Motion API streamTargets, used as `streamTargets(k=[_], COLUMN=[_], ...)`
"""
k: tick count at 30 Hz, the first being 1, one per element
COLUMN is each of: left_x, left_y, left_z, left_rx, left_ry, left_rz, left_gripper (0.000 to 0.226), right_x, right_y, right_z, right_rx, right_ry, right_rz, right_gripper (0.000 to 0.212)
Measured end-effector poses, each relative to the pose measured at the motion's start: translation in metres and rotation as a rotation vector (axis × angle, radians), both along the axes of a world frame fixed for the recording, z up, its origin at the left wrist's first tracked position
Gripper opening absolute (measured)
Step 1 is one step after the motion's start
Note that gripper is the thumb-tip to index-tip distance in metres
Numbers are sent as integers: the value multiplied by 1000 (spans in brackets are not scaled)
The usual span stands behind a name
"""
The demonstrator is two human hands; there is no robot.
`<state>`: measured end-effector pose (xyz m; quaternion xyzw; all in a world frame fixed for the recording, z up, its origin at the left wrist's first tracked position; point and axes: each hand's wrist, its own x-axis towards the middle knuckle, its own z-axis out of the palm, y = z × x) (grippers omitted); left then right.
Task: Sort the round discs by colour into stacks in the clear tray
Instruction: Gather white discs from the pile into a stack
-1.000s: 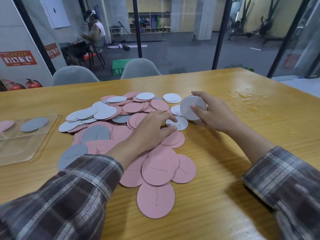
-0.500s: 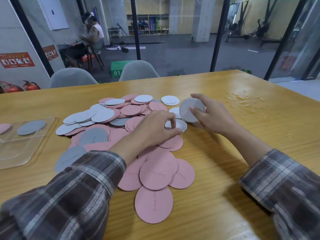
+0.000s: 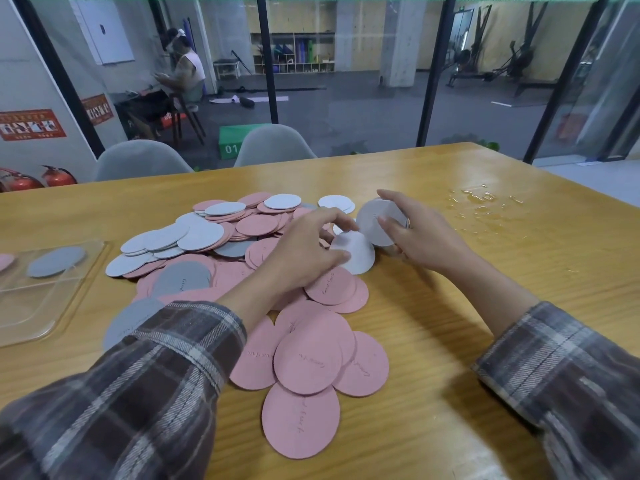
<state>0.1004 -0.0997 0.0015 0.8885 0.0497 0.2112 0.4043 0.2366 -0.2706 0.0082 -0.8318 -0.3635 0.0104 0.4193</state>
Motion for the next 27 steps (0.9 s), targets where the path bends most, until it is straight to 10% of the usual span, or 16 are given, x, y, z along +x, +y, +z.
streamTargets(k=[14, 27], left_x=[8, 28], left_y=[-2, 7], left_z=[-5, -8], left_rx=[-151, 137], left_ry=[-256, -122], left_rz=[190, 179], left_gripper=[23, 19], right_x=[-20, 0], right_y=[6, -9], right_z=[9, 12], right_rx=[76, -114], right_ry=[297, -4], right_rz=[215, 12], right_gripper=[37, 51])
